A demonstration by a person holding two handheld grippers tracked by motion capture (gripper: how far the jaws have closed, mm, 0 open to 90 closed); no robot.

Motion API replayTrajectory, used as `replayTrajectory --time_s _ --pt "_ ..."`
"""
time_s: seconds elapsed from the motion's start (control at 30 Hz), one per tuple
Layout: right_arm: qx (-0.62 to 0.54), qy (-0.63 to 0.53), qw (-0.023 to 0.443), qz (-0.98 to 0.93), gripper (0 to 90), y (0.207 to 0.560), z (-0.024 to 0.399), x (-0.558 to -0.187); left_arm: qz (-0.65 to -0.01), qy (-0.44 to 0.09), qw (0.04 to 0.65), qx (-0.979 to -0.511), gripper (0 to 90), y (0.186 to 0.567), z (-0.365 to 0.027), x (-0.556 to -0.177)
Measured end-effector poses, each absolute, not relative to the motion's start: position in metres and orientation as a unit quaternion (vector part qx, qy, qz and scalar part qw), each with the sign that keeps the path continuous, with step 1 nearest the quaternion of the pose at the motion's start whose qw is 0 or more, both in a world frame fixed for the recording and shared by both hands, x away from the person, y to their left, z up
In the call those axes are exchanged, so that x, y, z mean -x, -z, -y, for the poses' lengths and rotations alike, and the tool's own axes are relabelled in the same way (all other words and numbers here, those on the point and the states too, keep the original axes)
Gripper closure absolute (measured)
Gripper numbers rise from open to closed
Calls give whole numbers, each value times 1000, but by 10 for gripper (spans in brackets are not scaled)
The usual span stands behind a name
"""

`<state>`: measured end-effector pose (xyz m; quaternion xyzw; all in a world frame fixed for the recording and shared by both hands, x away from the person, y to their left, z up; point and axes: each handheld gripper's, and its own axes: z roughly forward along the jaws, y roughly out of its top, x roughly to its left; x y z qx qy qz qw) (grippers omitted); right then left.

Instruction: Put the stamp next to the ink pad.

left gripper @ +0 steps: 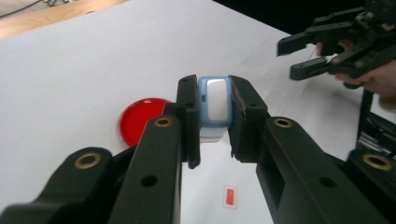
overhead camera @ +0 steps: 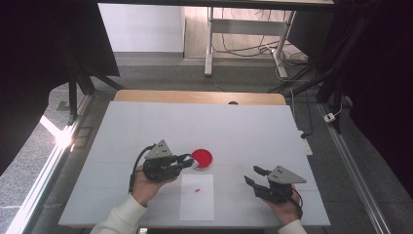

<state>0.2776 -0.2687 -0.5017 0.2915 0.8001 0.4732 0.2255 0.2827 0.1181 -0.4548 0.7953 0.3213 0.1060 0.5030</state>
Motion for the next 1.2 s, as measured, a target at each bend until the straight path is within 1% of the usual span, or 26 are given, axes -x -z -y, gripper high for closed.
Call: replayTrajectory --time_s 0.3,0.7,0.93,1.2 --pt "-308 -461 234 -799 469 505 291 -277 -338 -128 491 -793 753 453 -134 -289" --pt "-302 -445 237 -809 461 509 290 -279 -370 -146 471 -787 752 458 -155 -301" --pt "-298 -437 239 -814 444 511 288 -278 -379 -156 442 -798 752 467 -152 -310" --pt "-301 -429 237 -818 444 514 288 -277 -383 -154 400 -818 751 487 -137 -330"
